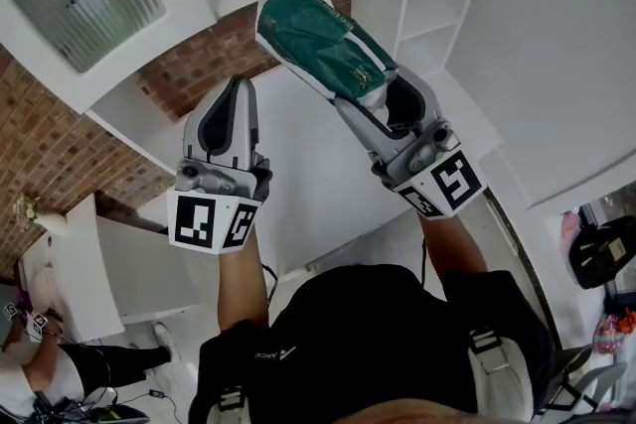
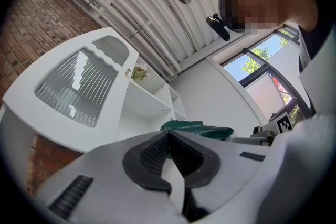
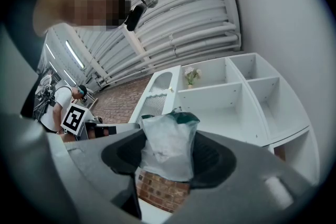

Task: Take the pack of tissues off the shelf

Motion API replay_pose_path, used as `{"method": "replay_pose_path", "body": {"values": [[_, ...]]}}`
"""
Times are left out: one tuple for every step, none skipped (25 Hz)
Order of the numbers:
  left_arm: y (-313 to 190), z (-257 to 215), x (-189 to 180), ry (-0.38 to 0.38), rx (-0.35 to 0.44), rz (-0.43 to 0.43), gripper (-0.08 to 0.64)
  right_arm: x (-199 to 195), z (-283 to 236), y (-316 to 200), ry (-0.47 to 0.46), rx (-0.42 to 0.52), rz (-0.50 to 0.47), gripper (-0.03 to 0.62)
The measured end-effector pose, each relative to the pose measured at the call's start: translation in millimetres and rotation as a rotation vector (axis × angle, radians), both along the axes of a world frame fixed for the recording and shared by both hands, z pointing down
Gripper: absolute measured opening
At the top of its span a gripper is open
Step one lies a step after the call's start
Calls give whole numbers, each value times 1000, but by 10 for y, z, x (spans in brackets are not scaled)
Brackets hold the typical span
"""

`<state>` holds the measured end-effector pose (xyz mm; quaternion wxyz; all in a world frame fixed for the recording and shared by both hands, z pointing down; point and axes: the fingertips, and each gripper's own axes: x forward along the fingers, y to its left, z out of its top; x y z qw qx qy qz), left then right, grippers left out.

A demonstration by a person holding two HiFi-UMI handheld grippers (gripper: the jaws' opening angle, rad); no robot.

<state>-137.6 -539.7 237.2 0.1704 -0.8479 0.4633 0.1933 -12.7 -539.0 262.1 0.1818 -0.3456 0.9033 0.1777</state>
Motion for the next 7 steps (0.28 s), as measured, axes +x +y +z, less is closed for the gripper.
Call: {"method": "replay_pose_path", "body": {"values": [[6,0,7,-1,0,1,-2,4,1,5,0,0,0,250],[14,-2,17,-3,1,2,-2,10,0,12,0,0,1,250],[24,-6,26,-5,2,2,-2,17,-4,20,-1,1,1,250],[34,-12,34,-6,3,3,-2,25,-11,28,-2,1,1,250],[43,-18,40,-7,4,2,-2,32,-18,36,-2,2,1,250],[52,-24,45,-7,4,2,-2,40,-25,43,-3,2,1,250],[61,-30,49,-8,5,2,-2,47,-32,51,-4,2,2,250]]}}
